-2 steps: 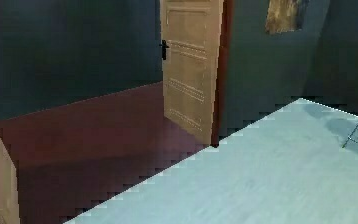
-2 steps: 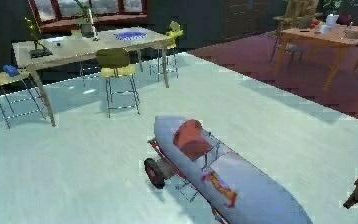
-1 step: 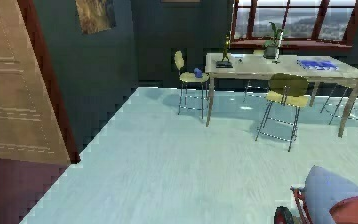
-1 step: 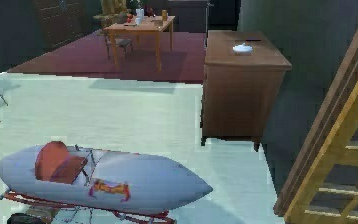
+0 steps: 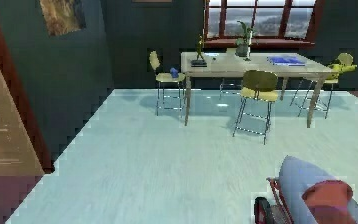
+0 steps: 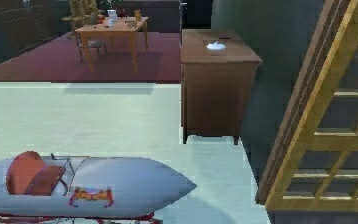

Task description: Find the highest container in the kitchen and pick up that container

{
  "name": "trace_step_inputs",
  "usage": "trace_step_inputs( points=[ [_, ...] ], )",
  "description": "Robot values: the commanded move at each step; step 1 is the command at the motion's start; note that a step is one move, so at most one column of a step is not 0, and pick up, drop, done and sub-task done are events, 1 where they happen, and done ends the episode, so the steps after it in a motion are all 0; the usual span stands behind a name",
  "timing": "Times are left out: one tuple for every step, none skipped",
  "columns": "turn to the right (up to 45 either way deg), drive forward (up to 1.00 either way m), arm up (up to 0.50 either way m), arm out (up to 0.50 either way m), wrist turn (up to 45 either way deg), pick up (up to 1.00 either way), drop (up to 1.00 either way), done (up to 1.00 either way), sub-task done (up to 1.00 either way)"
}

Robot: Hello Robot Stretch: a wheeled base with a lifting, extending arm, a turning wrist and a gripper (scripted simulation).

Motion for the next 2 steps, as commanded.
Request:
trace_step_inputs(
  points=[
    [0.0, 1.0, 0.0, 0.0, 0.0, 0.0, 0.0, 0.0, 0.0],
    [0.0, 0.35, 0.0, 0.0, 0.0, 0.0, 0.0, 0.0, 0.0]
  ],
)
